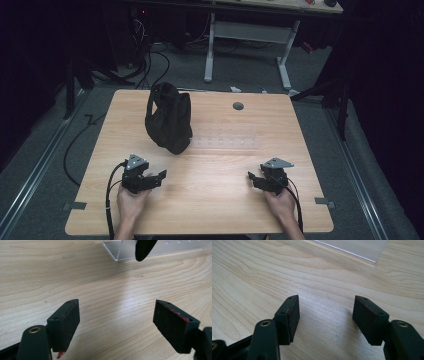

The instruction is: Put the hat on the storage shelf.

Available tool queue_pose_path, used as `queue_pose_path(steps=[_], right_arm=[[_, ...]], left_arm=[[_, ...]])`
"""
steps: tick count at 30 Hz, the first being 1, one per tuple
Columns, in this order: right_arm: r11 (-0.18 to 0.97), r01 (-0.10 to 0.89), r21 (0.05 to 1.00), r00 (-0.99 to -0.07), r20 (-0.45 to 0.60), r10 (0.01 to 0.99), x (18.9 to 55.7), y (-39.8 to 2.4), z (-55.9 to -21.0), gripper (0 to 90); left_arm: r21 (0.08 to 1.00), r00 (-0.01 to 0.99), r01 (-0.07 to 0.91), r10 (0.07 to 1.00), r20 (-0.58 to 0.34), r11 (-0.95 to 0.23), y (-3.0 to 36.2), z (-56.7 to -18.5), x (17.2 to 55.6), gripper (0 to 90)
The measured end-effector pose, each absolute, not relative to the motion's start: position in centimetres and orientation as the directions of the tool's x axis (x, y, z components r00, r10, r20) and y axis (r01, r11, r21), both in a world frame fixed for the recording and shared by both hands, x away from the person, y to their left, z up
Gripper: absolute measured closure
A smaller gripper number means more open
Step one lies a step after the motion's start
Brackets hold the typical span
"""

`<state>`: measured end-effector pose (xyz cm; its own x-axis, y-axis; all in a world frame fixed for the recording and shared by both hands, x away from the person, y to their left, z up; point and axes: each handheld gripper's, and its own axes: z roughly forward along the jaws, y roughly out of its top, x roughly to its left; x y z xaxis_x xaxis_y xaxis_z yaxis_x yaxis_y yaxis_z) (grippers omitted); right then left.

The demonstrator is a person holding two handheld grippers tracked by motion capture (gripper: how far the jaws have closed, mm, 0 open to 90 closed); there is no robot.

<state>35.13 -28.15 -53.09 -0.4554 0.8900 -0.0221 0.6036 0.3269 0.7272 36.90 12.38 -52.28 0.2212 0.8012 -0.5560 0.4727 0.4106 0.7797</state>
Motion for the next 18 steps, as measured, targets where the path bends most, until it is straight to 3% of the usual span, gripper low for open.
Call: queue_pose_path(steps=[18], right_arm=[[0.328, 0.603, 0.727, -0.458, -0.022, 0.889, 35.1, -28.1, -53.1, 38.5]], left_arm=[[0.852, 0.205, 0.45, 0.897, -0.391, 0.268, 10.7, -54.7, 37.0, 22.8]])
